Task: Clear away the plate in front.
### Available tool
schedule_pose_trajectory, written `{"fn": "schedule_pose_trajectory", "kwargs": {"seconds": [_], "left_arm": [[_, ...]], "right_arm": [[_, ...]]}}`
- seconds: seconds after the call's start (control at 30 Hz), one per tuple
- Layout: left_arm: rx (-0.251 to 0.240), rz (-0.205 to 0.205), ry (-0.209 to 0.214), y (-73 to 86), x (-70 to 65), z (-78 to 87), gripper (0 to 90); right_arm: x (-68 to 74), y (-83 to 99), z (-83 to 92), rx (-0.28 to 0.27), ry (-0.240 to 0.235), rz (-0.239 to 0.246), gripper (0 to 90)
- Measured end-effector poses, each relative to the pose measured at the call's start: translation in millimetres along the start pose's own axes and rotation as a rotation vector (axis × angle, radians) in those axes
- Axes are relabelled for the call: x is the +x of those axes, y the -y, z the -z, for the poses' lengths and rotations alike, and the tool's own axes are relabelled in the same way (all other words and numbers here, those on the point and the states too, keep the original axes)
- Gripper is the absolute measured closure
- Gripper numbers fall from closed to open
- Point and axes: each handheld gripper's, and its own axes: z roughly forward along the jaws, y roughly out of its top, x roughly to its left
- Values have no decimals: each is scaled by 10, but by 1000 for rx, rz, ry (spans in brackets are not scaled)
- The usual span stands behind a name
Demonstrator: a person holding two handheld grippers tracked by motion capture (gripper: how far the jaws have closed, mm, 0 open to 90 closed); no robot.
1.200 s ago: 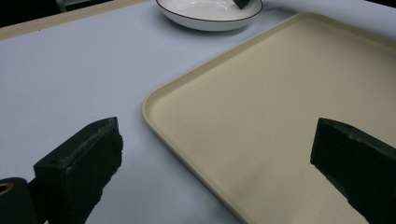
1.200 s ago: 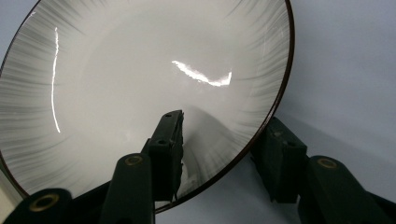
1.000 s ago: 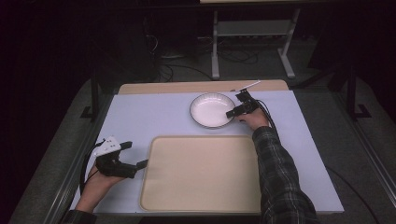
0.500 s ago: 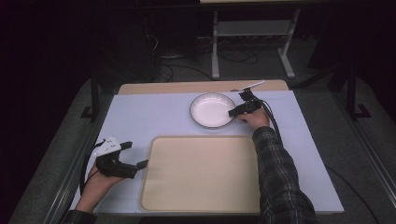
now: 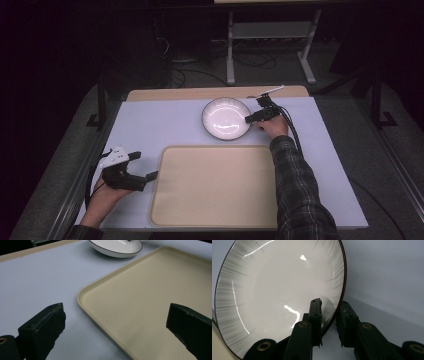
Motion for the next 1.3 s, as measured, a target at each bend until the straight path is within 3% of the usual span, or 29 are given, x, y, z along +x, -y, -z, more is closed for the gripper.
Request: {"fn": "schedule_pose_trajectory", "kwargs": {"seconds": [0.63,1.1,1.3], "left_arm": [[3,-2,-4,3,0,6,15],[2,-2,-5,5,4,14,15],[-1,1,-6,6,6,17,15]], "right_arm": [[72,-29,131,-111,-75,23,852],[216,-150,207,-145,-29,108,864],[212,-164,270,-165,-19,114,860]]}}
